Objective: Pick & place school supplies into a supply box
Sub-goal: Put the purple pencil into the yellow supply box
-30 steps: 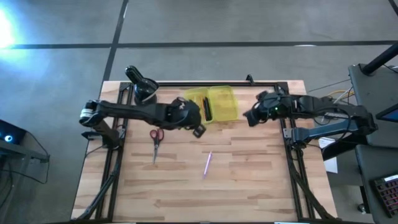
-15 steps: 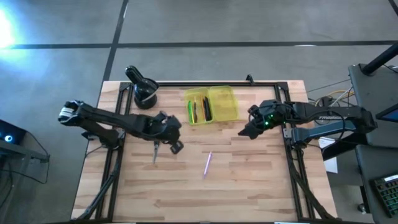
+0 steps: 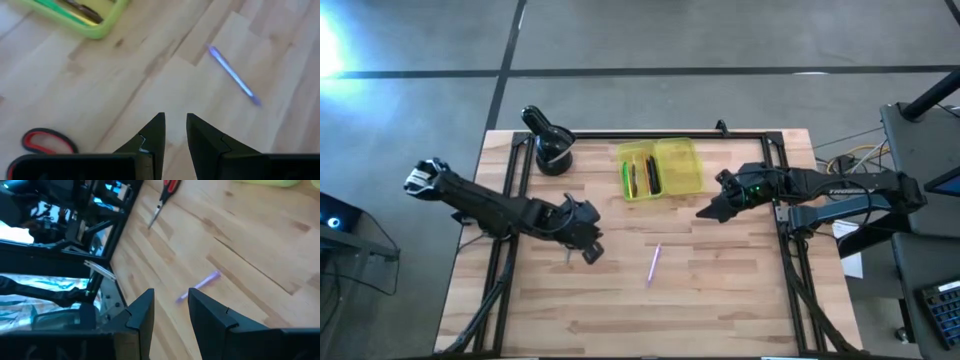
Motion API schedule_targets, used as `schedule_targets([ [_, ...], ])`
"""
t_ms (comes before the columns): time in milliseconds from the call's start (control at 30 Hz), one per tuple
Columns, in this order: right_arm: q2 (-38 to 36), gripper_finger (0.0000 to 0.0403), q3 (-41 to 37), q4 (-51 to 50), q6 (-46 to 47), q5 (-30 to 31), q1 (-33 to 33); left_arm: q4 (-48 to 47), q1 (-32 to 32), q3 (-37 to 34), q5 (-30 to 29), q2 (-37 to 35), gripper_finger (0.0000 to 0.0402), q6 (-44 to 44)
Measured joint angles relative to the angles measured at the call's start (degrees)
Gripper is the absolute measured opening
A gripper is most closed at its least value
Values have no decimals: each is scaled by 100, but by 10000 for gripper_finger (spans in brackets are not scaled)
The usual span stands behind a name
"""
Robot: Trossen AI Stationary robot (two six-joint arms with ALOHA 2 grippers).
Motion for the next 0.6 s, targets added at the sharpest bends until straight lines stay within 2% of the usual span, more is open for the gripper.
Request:
schedule_targets([
  [333,0,111,-11,-5,-325,274,12,997,28,-313,180,64,62,-70],
  [433,0,111,-11,32,-1076,275,125,1047,28,-363,180,64,62,-56],
  [600,0,111,-11,660,-3448,252,483,1079,28,-439,188,64,62,-55],
])
